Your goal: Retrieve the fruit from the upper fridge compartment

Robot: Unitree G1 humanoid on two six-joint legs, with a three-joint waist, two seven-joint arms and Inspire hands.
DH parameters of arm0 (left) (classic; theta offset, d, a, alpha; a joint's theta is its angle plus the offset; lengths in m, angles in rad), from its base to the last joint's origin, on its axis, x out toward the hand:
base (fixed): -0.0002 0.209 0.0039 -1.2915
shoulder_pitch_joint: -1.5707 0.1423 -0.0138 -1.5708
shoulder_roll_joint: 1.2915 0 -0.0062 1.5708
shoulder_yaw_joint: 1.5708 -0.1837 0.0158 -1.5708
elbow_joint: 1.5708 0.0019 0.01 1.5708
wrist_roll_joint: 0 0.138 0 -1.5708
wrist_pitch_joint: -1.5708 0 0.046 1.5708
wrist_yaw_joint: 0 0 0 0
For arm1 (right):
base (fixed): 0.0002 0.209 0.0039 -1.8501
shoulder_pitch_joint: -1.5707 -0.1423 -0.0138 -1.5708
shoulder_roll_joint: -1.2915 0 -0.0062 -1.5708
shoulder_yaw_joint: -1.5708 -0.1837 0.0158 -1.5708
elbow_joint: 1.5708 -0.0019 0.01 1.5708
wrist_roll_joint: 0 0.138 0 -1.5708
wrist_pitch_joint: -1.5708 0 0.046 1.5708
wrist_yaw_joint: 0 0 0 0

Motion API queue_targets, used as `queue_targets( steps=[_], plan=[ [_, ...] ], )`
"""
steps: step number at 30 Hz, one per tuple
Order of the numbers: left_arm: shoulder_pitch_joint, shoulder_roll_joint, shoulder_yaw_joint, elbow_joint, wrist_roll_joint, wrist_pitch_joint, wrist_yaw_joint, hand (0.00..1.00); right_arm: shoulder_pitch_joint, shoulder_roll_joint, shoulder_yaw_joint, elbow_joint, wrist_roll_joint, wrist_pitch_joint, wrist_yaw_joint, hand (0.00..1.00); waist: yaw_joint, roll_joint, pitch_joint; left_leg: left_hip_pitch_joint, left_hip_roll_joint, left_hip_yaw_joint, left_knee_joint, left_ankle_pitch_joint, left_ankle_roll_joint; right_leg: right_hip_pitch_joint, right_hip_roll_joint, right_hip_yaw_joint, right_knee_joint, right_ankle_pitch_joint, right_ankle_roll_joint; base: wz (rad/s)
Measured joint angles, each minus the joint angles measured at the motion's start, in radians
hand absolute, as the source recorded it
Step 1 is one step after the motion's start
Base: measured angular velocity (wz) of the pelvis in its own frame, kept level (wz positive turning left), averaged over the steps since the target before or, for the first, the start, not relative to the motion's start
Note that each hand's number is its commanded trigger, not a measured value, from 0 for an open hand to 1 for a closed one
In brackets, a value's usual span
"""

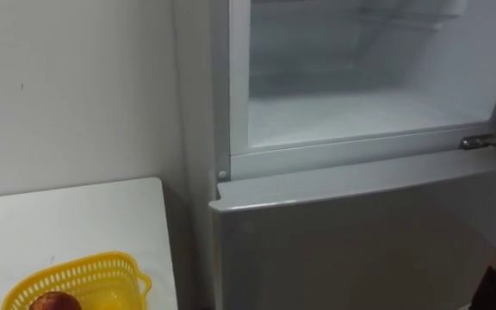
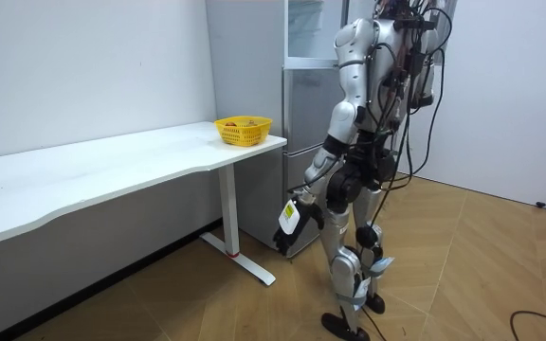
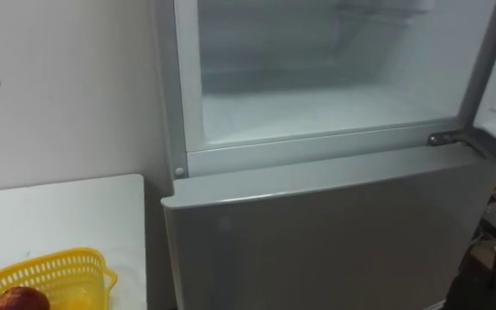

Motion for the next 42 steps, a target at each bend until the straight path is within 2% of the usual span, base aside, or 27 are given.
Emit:
queue_targets(
  steps=[2, 7, 12, 19, 22, 25, 26, 29, 30, 32, 33, 34, 35, 37, 38, 42],
  plan=[
    [-0.002, -0.007, 0.000, 0.015, 0.000, -0.010, 0.002, 0.00, -0.002, 0.000, 0.000, -0.026, 0.001, -0.012, 0.000, 0.00, 0.003, 0.001, -0.0011, 0.001, 0.000, 0.002, 0.000, 0.000, 0.000, 0.000, 0.000, 0.001, 0.001, 0.000, 0.000, 0.00],
    [-0.002, -0.023, 0.000, 0.048, 0.001, -0.014, 0.002, 0.00, -0.002, 0.000, 0.007, -0.056, -0.016, -0.015, 0.047, 0.00, 0.008, 0.010, -0.0066, 0.005, 0.000, 0.004, 0.001, 0.000, 0.000, 0.000, 0.000, 0.003, 0.007, 0.000, 0.000, -0.01],
    [-0.004, -0.022, 0.000, 0.070, 0.002, -0.017, -0.001, 0.00, -0.002, 0.000, 0.049, -0.061, -0.048, -0.013, 0.107, 0.00, 0.011, 0.013, -0.0058, 0.008, 0.001, 0.004, 0.003, 0.000, 0.000, 0.000, 0.001, 0.010, 0.014, -0.001, -0.002, -0.03],
    [-0.003, -0.022, -0.007, 0.075, 0.003, -0.001, -0.016, 0.00, -0.002, 0.000, 0.132, -0.061, -0.295, 0.022, 0.200, 0.00, 0.026, 0.011, -0.0039, 0.005, 0.000, 0.006, 0.012, 0.000, 0.000, -0.004, -0.002, 0.010, 0.023, -0.007, -0.002, 0.00],
    [-0.006, -0.020, -0.019, 0.072, 0.005, 0.010, -0.046, 0.00, -0.001, -0.003, 0.178, -0.057, -0.514, 0.057, 0.299, 0.00, 0.032, 0.007, -0.0029, -0.002, 0.003, 0.004, 0.017, 0.000, 0.000, -0.017, -0.002, 0.009, 0.024, -0.004, -0.005, -0.04],
    [-0.015, -0.006, -0.047, 0.071, 0.001, 0.037, -0.065, 0.00, 0.012, -0.009, 0.269, -0.040, -0.713, 0.090, 0.394, 0.00, 0.040, -0.012, -0.0021, -0.001, 0.008, 0.014, 0.020, 0.001, -0.002, -0.015, -0.001, 0.010, 0.025, 0.002, -0.012, -0.13],
    [-0.021, 0.006, -0.069, 0.072, -0.001, 0.047, -0.070, 0.00, 0.015, -0.013, 0.307, -0.014, -0.781, 0.106, 0.433, 0.00, 0.042, -0.024, -0.0020, -0.002, 0.011, 0.013, 0.021, 0.001, -0.003, -0.016, 0.000, 0.010, 0.026, 0.003, -0.014, -0.07],
    [-0.049, 0.036, -0.117, 0.074, -0.002, 0.066, -0.080, 0.00, 0.034, -0.081, 0.418, 0.061, -0.912, 0.181, 0.541, 0.00, 0.057, -0.054, -0.0016, 0.000, 0.019, 0.013, 0.020, -0.004, -0.012, -0.018, 0.014, 0.013, 0.032, 0.006, -0.019, -0.04],
    [-0.058, 0.050, -0.133, 0.074, -0.002, 0.066, -0.085, 0.00, 0.035, -0.086, 0.430, 0.068, -0.976, 0.192, 0.569, 0.00, 0.065, -0.059, -0.0002, 0.001, 0.022, 0.013, 0.017, -0.005, -0.014, -0.013, 0.017, 0.013, 0.029, 0.009, -0.023, -0.03],
    [-0.076, 0.064, -0.143, 0.092, -0.001, 0.069, -0.088, 0.00, 0.044, -0.112, 0.466, 0.107, -1.076, 0.193, 0.621, 0.00, 0.083, -0.066, -0.0039, 0.004, 0.027, 0.012, 0.017, -0.006, -0.017, -0.004, 0.022, 0.013, 0.016, 0.019, -0.027, -0.02],
    [-0.084, 0.069, -0.143, 0.096, -0.001, 0.085, -0.092, 0.00, 0.049, -0.117, 0.484, 0.125, -1.149, 0.207, 0.667, 0.00, 0.093, -0.074, -0.0047, 0.004, 0.031, 0.012, 0.017, -0.005, -0.019, 0.001, 0.023, 0.011, 0.004, 0.024, -0.029, 0.00],
    [-0.083, 0.070, -0.143, 0.096, -0.001, 0.090, -0.094, 0.00, 0.050, -0.118, 0.500, 0.133, -1.178, 0.214, 0.680, 0.00, 0.096, -0.076, -0.0058, 0.004, 0.032, 0.011, 0.017, -0.006, -0.020, 0.004, 0.023, 0.010, -0.002, 0.028, -0.029, 0.00],
    [-0.084, 0.072, -0.148, 0.098, -0.003, 0.102, -0.099, 0.00, 0.050, -0.130, 0.533, 0.148, -1.231, 0.248, 0.727, 0.00, 0.107, -0.078, -0.0054, 0.002, 0.034, 0.007, 0.018, -0.007, -0.021, 0.004, 0.024, 0.007, -0.005, 0.030, -0.030, 0.07],
    [-0.078, 0.074, -0.167, 0.098, -0.003, 0.110, -0.102, 0.00, 0.074, -0.118, 0.556, 0.156, -1.282, 0.242, 0.746, 0.00, 0.103, -0.076, -0.0073, 0.001, 0.034, -0.001, 0.025, -0.007, -0.021, 0.017, 0.024, -0.016, -0.017, 0.034, -0.029, 0.08],
    [-0.070, 0.079, -0.179, 0.098, -0.004, 0.118, -0.105, 0.00, 0.081, -0.138, 0.577, 0.178, -1.306, 0.259, 0.771, 0.00, 0.104, -0.076, -0.0070, 0.002, 0.034, -0.003, 0.026, -0.007, -0.021, 0.026, 0.019, -0.019, -0.017, 0.035, -0.029, 0.09],
    [-0.068, 0.083, -0.180, 0.097, -0.005, 0.124, -0.106, 0.00, 0.091, -0.137, 0.579, 0.182, -1.338, 0.294, 0.812, 0.00, 0.108, -0.075, -0.0067, 0.007, 0.034, -0.013, 0.025, -0.007, -0.022, 0.037, 0.017, -0.035, -0.020, 0.035, -0.029, 0.09]
  ],
)
